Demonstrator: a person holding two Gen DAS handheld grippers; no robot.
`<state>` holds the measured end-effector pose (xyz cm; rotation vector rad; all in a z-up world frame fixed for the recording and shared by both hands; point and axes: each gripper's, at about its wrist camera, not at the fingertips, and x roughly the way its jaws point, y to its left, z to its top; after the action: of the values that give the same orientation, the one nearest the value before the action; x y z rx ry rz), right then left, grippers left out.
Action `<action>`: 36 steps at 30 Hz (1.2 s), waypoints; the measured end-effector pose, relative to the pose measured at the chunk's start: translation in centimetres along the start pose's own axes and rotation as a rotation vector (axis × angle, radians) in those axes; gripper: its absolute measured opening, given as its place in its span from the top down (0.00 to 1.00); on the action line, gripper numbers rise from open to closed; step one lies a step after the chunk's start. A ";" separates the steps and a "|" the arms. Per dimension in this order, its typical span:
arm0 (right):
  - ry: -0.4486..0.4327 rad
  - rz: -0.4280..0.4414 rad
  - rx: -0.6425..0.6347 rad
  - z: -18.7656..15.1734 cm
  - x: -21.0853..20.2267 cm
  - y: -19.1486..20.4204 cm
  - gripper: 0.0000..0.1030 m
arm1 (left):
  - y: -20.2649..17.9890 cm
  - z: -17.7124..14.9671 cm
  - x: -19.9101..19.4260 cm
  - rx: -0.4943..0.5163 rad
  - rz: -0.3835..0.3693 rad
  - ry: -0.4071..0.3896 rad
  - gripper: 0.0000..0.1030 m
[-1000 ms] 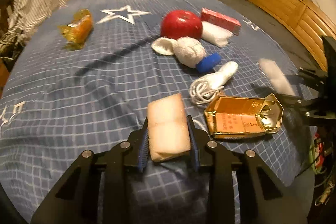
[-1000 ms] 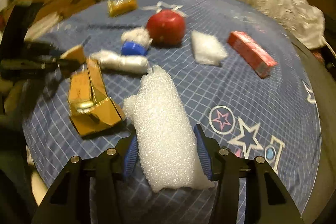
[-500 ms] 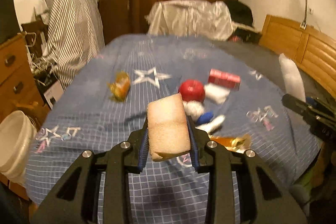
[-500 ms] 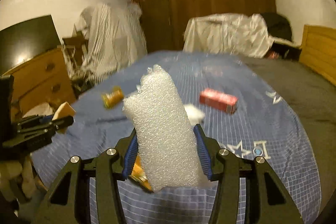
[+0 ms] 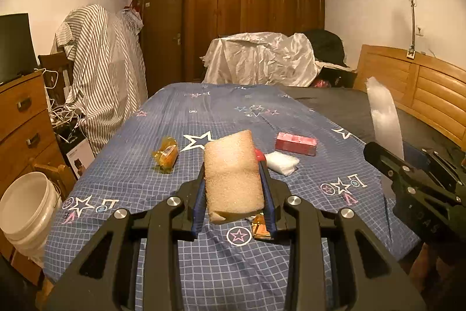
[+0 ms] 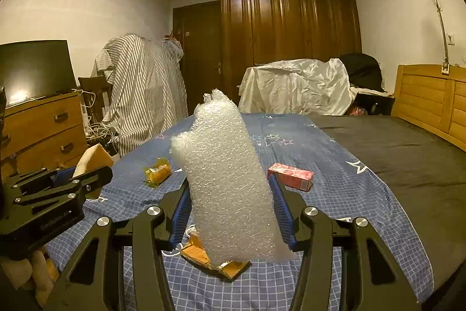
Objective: Collect trash
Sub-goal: 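Lift the sponge and bubble wrap and carry both over the white bucket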
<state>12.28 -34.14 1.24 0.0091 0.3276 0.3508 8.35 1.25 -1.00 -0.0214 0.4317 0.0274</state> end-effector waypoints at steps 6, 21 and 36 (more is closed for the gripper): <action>-0.004 0.012 -0.015 0.6 -0.5 0.6 0.49 | 0.0 0.1 -0.2 -0.003 -0.001 -0.002 0.70; 0.020 0.198 -0.073 4.3 3.6 8.3 0.49 | 8.5 1.6 -1.8 -0.092 0.150 -0.011 0.70; 0.077 0.474 -0.223 10.0 9.5 27.8 0.49 | 23.7 2.1 -6.0 -0.214 0.384 -0.007 0.70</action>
<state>14.53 -4.33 9.56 -0.1481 0.3596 0.8580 3.03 24.88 3.04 -0.1489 0.4190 0.4512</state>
